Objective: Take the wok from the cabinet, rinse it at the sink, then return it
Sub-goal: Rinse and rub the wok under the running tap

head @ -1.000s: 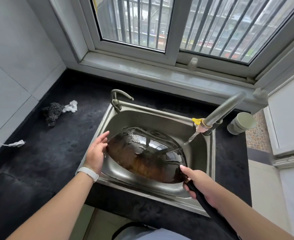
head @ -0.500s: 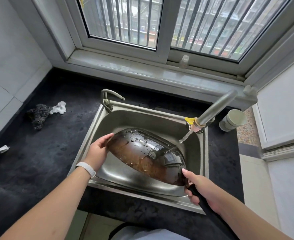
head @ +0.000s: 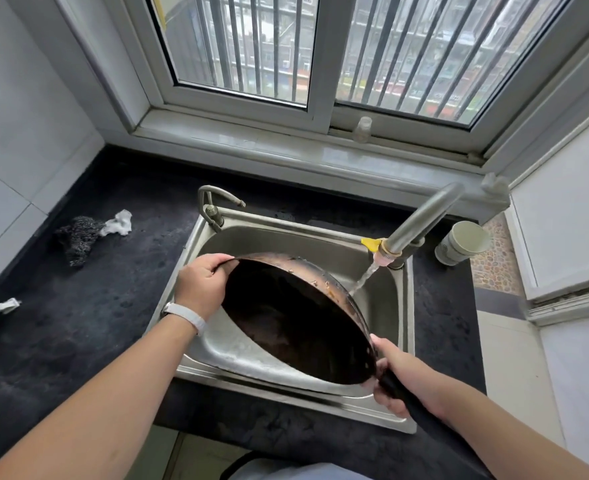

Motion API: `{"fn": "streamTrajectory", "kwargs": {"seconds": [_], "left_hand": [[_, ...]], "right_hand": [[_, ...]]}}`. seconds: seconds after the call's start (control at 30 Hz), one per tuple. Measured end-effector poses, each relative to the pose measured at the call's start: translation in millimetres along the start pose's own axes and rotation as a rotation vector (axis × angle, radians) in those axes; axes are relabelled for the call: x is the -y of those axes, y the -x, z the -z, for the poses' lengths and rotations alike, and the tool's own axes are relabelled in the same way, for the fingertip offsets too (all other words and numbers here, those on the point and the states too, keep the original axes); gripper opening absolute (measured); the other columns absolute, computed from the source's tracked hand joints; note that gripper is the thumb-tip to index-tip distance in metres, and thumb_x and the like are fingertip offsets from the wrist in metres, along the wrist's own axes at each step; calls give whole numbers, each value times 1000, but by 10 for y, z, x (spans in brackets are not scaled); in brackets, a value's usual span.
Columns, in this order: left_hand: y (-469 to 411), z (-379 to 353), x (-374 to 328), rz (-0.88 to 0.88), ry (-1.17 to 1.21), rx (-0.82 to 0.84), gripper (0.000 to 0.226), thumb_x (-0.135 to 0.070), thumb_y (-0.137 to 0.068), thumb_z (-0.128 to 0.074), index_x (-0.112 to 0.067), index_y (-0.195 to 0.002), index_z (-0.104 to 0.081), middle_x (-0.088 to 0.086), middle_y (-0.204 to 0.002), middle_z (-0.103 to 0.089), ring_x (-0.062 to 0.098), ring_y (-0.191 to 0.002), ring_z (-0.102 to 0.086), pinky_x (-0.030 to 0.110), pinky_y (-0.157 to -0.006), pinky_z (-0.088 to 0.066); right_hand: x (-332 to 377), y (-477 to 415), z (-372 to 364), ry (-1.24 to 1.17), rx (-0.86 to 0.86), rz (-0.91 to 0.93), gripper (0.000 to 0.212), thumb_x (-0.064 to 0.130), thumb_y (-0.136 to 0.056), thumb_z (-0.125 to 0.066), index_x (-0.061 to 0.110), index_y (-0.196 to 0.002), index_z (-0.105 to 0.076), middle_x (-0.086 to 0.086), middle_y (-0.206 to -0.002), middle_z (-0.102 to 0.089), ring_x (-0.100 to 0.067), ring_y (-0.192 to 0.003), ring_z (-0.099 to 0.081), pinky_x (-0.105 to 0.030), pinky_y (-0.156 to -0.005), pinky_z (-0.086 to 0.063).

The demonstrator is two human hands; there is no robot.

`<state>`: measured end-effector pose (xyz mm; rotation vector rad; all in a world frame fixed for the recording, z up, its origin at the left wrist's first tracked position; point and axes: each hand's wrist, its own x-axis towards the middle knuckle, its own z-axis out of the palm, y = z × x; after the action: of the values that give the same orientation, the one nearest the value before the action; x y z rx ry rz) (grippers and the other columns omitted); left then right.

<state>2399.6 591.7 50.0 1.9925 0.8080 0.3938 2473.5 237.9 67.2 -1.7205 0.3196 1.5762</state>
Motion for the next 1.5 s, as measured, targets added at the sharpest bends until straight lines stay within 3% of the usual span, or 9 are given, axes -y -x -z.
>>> {"fn": "streamTrajectory", "kwargs": {"seconds": [0.2, 0.27, 0.37, 0.47, 0.87, 0.97, 1.03, 1.27, 1.5], "left_hand": [[-28, 69, -21, 26, -31, -44, 10, -23, -89, -72, -18, -94, -80, -7, -85, -74, 17, -89, -69, 36, -90, -54], [-38, 94, -22, 45, -28, -55, 9, -25, -88, -73, -22, -94, -80, -8, -86, -75, 16, -90, -69, 37, -90, -54], [-70, 109, -41, 50, -43, -60, 10, -31, -86, -74, -27, -93, -80, -9, -89, -75, 16, -91, -69, 37, -90, -55], [-81, 102, -92, 34, -35, -85, 13, -33, -86, -75, -24, -94, -80, -7, -89, -75, 16, -90, -69, 36, -89, -55], [-9, 277, 442, 281, -99, 165, 3, -29, -92, -66, -32, -94, -65, -11, -86, -67, 24, -94, -65, 38, -83, -49], [131, 270, 727, 412, 78, 229, 16, -48, -88, -65, -33, -92, -69, 3, -90, -74, 34, -97, -70, 53, -87, -57], [211, 228, 668, 366, 96, 203, 9, -34, -95, -61, -29, -95, -69, 7, -94, -75, 29, -94, -71, 45, -83, -57], [241, 238, 657, 361, -100, 160, 18, -14, -99, -51, 0, -94, -61, 27, -87, -66, 32, -73, -58, 34, -62, -41], [260, 220, 592, 341, -173, 223, 21, -14, -99, -49, -1, -89, -62, 22, -83, -65, 25, -69, -55, 33, -60, -39]], "right_hand": [[51, 77, -191, 233, -89, 161, 57, 62, -101, -35, 10, -87, -55, -1, -61, -59, -14, -42, -45, -27, -44, -37], [37, 38, -238, 439, -121, 277, 31, 53, -98, -50, 23, -104, -57, 5, -84, -64, -9, -57, -57, -28, -52, -46], [18, -119, -288, 595, -320, 293, 36, 57, -89, -60, 28, -110, -61, 9, -98, -70, -11, -86, -67, -29, -71, -52], [68, -206, -315, 648, -479, 280, 30, 45, -100, -47, 18, -97, -61, 3, -83, -67, -17, -71, -61, -32, -59, -42], [277, 14, -257, 440, -281, 331, 34, 20, -103, -42, 10, -72, -48, 1, -48, -48, -12, -36, -37, -26, -40, -31], [347, 69, -250, 410, -225, 301, 42, 22, -100, -44, 8, -61, -48, -4, -47, -51, -18, -35, -38, -29, -42, -35], [365, 58, -258, 414, -215, 263, 46, 24, -97, -46, 9, -53, -48, -7, -47, -52, -21, -37, -40, -30, -44, -37], [310, -56, -360, 337, -137, 164, 45, 20, -100, -45, 6, -57, -51, -5, -49, -56, -17, -37, -43, -28, -45, -40], [209, -146, -333, 318, -120, 81, 34, 20, -100, -47, 0, -74, -55, -9, -52, -60, -18, -37, -48, -27, -45, -42]]}}
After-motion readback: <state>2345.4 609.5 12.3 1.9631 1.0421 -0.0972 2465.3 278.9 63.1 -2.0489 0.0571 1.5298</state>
